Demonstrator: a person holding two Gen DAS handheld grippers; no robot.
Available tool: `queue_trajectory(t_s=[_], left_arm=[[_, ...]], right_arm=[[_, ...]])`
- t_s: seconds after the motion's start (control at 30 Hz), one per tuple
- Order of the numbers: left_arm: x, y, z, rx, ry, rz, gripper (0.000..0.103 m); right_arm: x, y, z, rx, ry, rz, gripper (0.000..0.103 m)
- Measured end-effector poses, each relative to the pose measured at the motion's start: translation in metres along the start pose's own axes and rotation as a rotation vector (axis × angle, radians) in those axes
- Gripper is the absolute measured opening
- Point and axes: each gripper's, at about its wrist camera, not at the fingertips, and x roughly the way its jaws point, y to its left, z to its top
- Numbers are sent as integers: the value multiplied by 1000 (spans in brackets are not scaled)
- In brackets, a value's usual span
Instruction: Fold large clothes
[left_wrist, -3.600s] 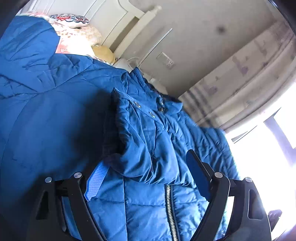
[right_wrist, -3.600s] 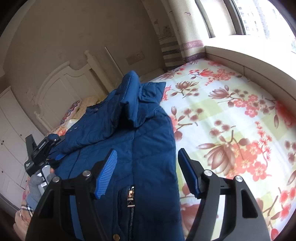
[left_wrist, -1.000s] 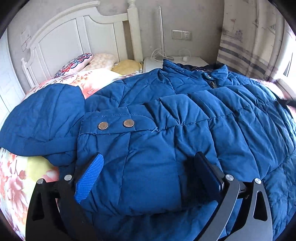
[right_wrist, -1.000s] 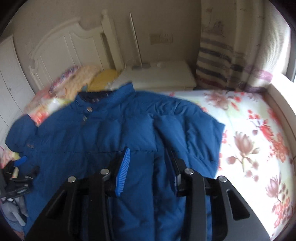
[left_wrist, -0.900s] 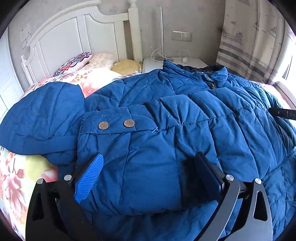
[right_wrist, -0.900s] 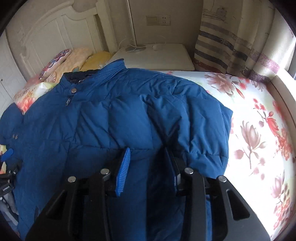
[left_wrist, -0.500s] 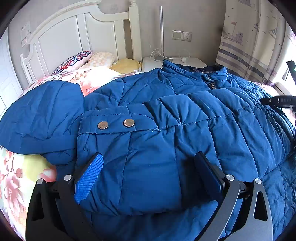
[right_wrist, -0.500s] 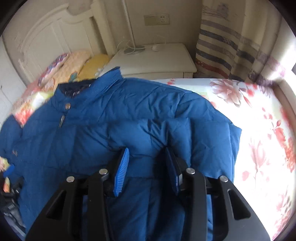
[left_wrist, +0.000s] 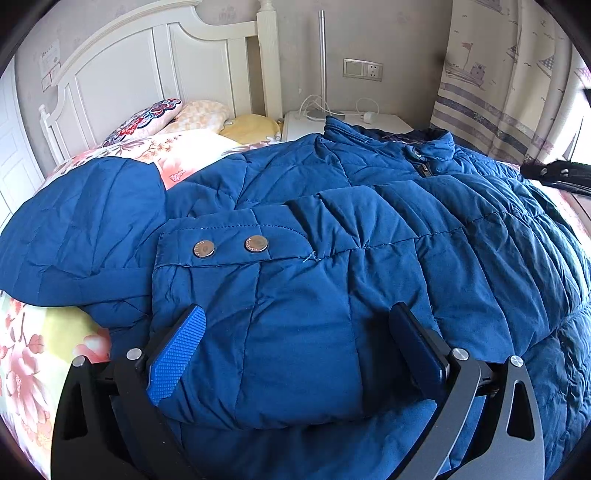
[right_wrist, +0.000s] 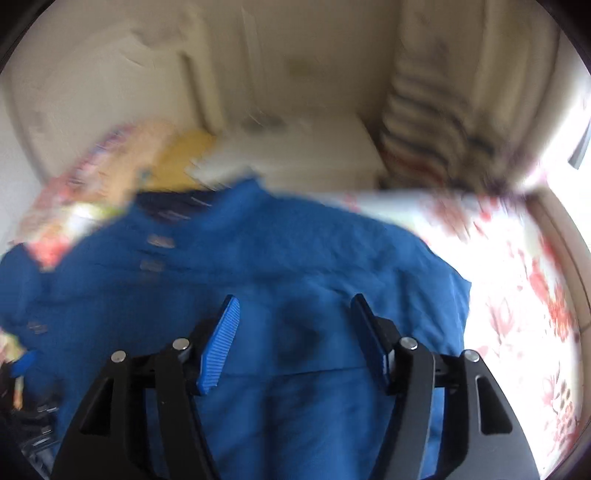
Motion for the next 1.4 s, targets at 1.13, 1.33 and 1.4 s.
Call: queue_trajectory(t_s=[1.13, 1.33, 1.4], left_arm=[[-85, 391, -69, -1096, -294, -85, 92], [-56, 414, -44, -1065, -259, -57, 69], [-43, 420, -39, -1094, -276, -146, 40]], right_arm=[[-56, -48, -116, 87, -19, -26, 75], [-52, -45, -115, 84, -10, -32, 76], [-51, -44, -114, 80, -7, -36, 76]])
